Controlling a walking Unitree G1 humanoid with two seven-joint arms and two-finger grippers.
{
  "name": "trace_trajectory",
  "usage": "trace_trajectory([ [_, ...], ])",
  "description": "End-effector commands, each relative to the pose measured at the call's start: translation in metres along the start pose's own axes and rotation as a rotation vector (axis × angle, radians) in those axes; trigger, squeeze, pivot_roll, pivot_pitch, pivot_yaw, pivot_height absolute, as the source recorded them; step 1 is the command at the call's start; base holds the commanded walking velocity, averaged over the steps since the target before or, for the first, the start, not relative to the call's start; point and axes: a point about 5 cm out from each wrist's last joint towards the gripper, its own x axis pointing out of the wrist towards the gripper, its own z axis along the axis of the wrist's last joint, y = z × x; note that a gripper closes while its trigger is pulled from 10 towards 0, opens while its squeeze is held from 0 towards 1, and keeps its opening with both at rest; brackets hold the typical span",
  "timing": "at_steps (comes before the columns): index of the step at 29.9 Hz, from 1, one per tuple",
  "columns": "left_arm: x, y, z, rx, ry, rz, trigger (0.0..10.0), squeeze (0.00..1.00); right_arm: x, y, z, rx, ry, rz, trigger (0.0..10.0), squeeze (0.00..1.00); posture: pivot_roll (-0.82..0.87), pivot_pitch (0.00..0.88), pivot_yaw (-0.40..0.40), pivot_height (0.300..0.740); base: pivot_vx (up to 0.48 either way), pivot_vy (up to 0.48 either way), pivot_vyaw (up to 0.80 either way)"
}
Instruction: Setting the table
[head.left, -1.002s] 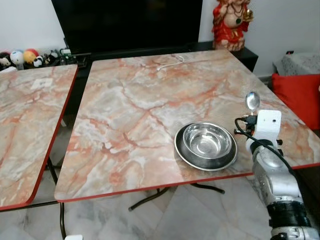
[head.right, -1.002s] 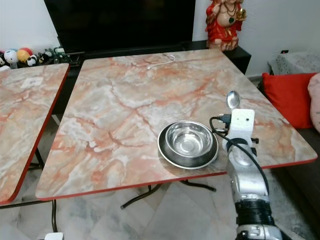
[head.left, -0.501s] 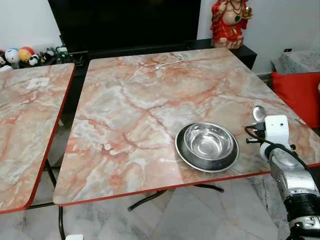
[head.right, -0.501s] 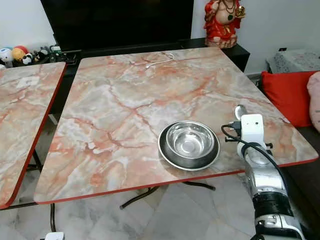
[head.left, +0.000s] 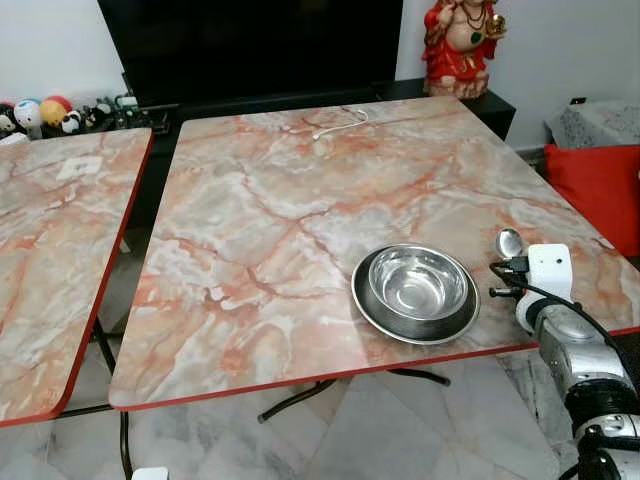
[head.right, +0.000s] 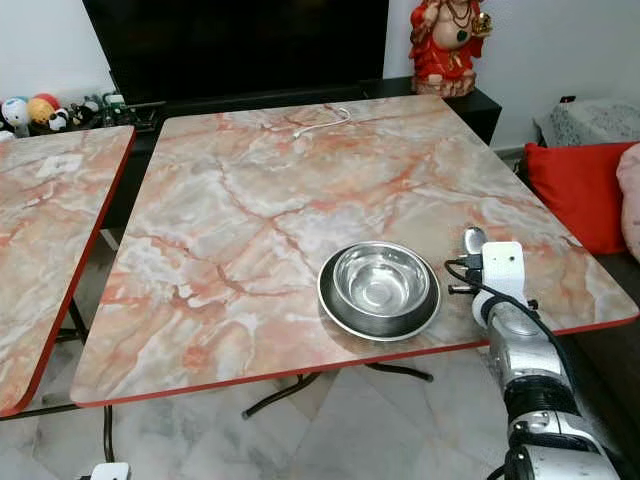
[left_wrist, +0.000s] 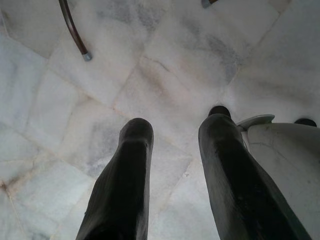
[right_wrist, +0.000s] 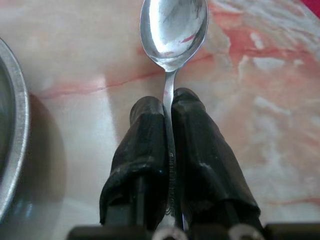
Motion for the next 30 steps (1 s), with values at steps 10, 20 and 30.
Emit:
trace_trajectory([
  [10,0.0,0.004,0.001,0.005,-0.001,0.012,10.0,0.0,0.008,0.016,0.011,0.037,-0.023,0.042,10.0,0.0,-0.07,0.0,0.049,0.74,0.0,0.0,0.0],
  [20,0.0,0.005,0.001,-0.001,0.0,0.017,10.0,0.0,0.01,0.02,0.011,0.028,-0.012,0.057,10.0,0.0,-0.06,0.0,0.049,0.74,0.0,0.0,0.0],
  [30,0.0,0.005,0.001,-0.005,0.0,0.018,10.0,0.0,0.011,0.02,0.007,0.021,0.004,0.057,10.0,0.0,-0.06,0.0,0.048,0.74,0.0,0.0,0.0],
])
